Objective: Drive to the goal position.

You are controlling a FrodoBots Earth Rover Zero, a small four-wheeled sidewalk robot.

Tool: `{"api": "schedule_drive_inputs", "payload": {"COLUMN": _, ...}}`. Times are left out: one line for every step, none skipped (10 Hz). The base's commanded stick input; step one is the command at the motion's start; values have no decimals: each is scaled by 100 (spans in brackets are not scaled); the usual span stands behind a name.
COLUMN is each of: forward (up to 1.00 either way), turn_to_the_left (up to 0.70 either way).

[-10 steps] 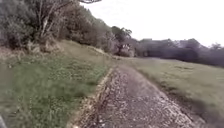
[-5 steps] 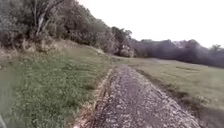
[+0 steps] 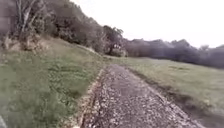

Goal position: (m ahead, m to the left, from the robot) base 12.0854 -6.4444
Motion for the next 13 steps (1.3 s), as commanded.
{"api": "schedule_drive_inputs", "payload": {"forward": 70, "turn_to_the_left": 0}}
{"api": "schedule_drive_inputs", "payload": {"forward": 70, "turn_to_the_left": 0}}
{"api": "schedule_drive_inputs", "payload": {"forward": 70, "turn_to_the_left": 0}}
{"api": "schedule_drive_inputs", "payload": {"forward": 70, "turn_to_the_left": 0}}
{"api": "schedule_drive_inputs", "payload": {"forward": 70, "turn_to_the_left": 0}}
{"api": "schedule_drive_inputs", "payload": {"forward": 70, "turn_to_the_left": 0}}
{"api": "schedule_drive_inputs", "payload": {"forward": 70, "turn_to_the_left": 0}}
{"api": "schedule_drive_inputs", "payload": {"forward": 70, "turn_to_the_left": 0}}
{"api": "schedule_drive_inputs", "payload": {"forward": 70, "turn_to_the_left": 0}}
{"api": "schedule_drive_inputs", "payload": {"forward": 70, "turn_to_the_left": 0}}
{"api": "schedule_drive_inputs", "payload": {"forward": 70, "turn_to_the_left": 0}}
{"api": "schedule_drive_inputs", "payload": {"forward": 70, "turn_to_the_left": 0}}
{"api": "schedule_drive_inputs", "payload": {"forward": 70, "turn_to_the_left": 0}}
